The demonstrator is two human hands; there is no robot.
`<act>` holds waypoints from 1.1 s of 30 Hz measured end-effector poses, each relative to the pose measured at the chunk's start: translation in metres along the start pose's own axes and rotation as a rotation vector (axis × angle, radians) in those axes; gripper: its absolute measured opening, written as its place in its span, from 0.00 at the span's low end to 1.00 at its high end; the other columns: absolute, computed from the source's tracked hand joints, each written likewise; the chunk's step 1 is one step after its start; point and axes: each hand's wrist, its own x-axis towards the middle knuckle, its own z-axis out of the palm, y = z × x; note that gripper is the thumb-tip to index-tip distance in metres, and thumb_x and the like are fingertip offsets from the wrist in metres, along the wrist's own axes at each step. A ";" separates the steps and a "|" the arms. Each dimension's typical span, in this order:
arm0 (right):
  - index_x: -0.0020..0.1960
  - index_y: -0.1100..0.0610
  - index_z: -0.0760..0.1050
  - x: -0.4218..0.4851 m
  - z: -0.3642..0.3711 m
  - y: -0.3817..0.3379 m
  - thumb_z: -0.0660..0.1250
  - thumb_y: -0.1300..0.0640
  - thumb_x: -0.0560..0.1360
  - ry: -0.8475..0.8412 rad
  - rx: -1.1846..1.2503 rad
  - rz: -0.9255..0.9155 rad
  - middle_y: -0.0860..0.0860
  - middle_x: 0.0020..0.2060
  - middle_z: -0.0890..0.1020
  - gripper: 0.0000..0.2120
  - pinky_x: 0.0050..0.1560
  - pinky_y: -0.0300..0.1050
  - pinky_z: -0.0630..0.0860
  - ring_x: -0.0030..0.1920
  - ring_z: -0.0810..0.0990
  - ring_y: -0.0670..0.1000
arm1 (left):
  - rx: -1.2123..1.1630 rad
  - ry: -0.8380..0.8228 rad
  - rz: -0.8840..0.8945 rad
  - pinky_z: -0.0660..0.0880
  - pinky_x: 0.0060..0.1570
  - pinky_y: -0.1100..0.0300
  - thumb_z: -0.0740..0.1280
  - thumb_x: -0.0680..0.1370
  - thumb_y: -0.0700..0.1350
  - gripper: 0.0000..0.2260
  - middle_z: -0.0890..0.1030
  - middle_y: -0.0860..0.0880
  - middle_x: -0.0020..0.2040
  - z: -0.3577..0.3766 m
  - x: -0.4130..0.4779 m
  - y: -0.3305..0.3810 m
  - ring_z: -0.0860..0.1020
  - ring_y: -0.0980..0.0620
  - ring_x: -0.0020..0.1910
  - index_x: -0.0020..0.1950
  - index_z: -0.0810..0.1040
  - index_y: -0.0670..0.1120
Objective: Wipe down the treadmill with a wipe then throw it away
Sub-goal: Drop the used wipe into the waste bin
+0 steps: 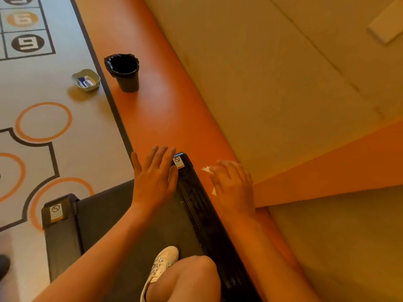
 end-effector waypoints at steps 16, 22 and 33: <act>0.59 0.58 0.83 0.165 -0.090 -0.103 0.54 0.45 0.84 -0.135 0.372 0.200 0.54 0.61 0.82 0.23 0.61 0.50 0.76 0.62 0.78 0.55 | -0.030 0.099 -0.114 0.44 0.76 0.30 0.55 0.84 0.54 0.23 0.72 0.43 0.76 -0.176 0.107 -0.003 0.64 0.40 0.78 0.76 0.71 0.48; 0.59 0.60 0.83 0.202 -0.128 -0.097 0.56 0.47 0.85 -0.098 0.370 0.183 0.55 0.62 0.81 0.22 0.63 0.51 0.73 0.64 0.77 0.57 | 0.002 0.137 -0.086 0.43 0.76 0.33 0.58 0.84 0.52 0.21 0.71 0.44 0.76 -0.218 0.141 0.011 0.63 0.41 0.79 0.77 0.70 0.49; 0.58 0.60 0.82 0.252 -0.151 -0.092 0.56 0.48 0.85 0.007 0.408 0.146 0.57 0.59 0.81 0.21 0.57 0.57 0.77 0.61 0.75 0.55 | 0.074 0.151 -0.014 0.51 0.77 0.34 0.60 0.84 0.50 0.20 0.72 0.44 0.75 -0.284 0.165 0.018 0.64 0.42 0.78 0.75 0.71 0.48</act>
